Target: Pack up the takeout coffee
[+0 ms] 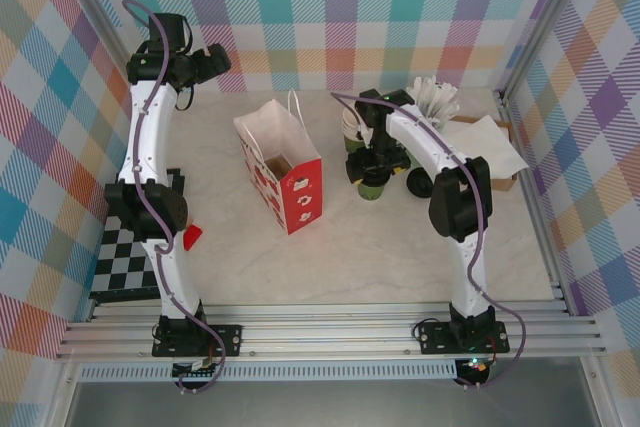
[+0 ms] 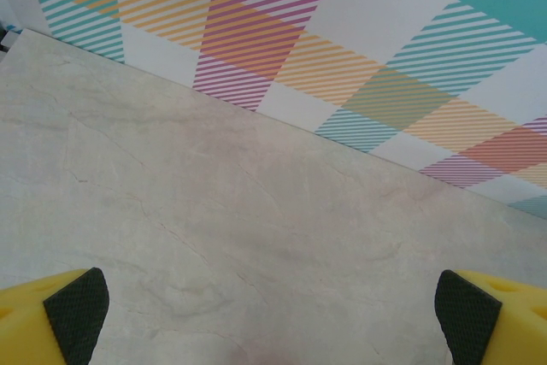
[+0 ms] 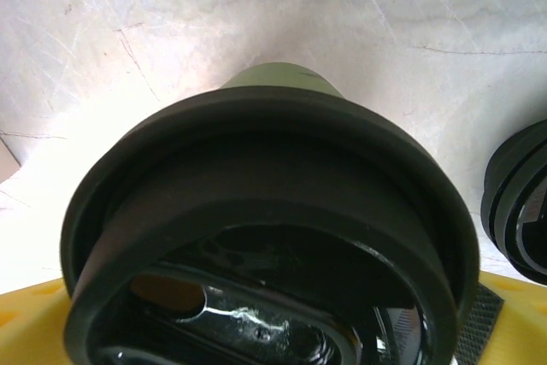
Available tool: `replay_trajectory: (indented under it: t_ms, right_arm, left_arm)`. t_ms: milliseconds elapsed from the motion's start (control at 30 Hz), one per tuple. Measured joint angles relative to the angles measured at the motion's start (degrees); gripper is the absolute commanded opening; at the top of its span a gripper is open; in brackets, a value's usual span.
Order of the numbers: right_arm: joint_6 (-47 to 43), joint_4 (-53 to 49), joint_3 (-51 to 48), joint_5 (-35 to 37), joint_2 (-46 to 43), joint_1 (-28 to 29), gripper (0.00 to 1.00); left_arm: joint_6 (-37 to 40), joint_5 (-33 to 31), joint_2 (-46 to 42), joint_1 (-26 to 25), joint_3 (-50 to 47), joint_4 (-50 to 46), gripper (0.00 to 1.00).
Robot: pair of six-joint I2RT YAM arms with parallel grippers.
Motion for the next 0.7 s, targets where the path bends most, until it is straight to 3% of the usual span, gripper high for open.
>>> replay_trajectory:
  t_ms: [500, 700]
  right_arm:
    - [-0.04, -0.15, 0.24, 0.04, 1.03, 0.33, 0.94]
    - [-0.15, -0.09, 0.24, 0.07, 1.03, 0.48, 0.87]
  left_arm:
    - [0.02, 0.02, 0.00, 0.00, 0.00, -0.22, 1.00]
    - [0.04, 0.20, 0.00, 0.00, 0.00, -0.22, 1.00]
